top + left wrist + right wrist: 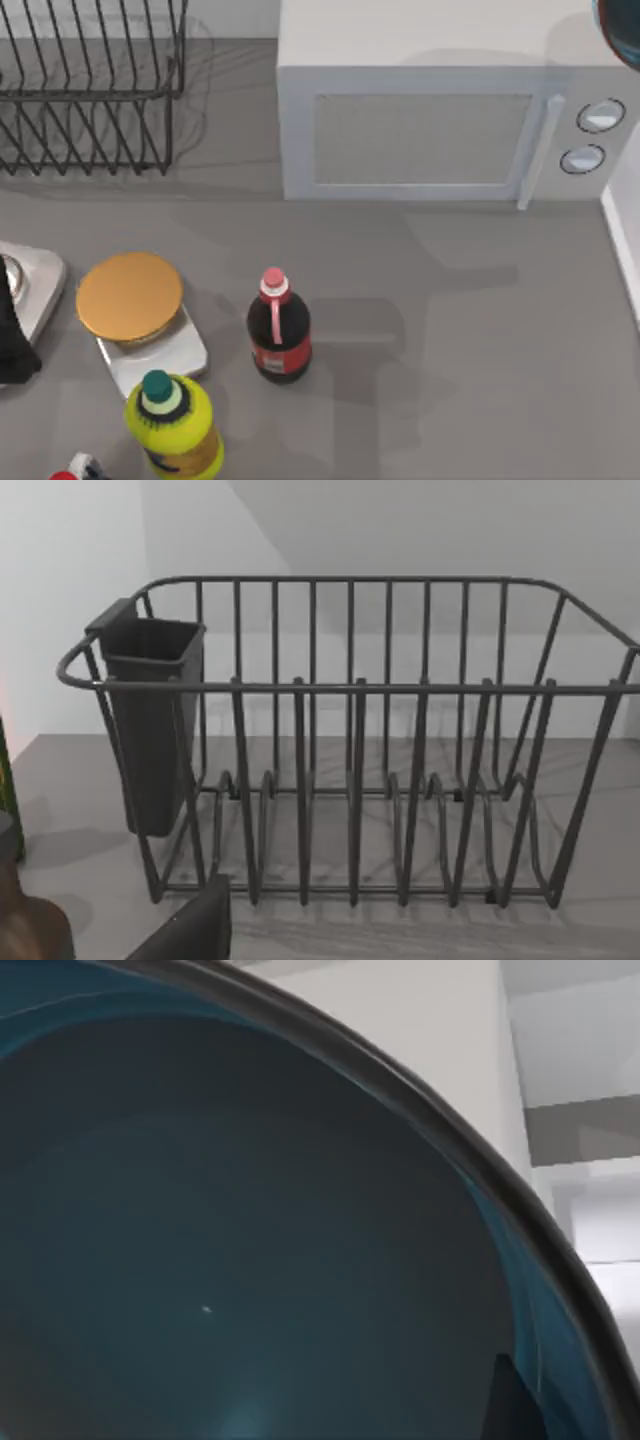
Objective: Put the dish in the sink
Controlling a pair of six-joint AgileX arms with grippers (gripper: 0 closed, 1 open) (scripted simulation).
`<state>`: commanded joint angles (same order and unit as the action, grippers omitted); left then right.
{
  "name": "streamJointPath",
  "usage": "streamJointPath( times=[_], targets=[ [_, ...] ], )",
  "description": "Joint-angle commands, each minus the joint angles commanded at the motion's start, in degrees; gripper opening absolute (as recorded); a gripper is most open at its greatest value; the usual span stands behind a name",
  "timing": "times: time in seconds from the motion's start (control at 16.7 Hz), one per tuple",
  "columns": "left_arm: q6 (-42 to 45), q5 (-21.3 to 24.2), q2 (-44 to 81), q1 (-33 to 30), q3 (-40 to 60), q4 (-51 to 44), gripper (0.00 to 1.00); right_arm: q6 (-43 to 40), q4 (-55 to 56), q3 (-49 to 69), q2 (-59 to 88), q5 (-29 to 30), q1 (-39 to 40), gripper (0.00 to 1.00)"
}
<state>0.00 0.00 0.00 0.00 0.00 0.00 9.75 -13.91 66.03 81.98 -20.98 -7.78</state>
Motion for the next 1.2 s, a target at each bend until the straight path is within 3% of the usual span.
streamJointPath(
  times=[0.36,0.66,0.9,1.2],
  targets=[
    [0.0,0.0,0.0,0.0,0.0,0.0,1.0,-5.76,36.0,-15.48,3.4,-5.84,-13.51,0.0],
    [0.0,0.0,0.0,0.0,0.0,0.0,1.0,-8.13,56.77,-26.57,3.87,-7.62,-20.05,0.0],
    [0.0,0.0,0.0,0.0,0.0,0.0,1.0,-8.69,65.2,-31.51,3.56,-7.78,-22.24,0.0],
    [0.0,0.0,0.0,0.0,0.0,0.0,1.0,-8.7,65.83,-31.89,3.56,-7.76,-22.38,0.0]
  ],
)
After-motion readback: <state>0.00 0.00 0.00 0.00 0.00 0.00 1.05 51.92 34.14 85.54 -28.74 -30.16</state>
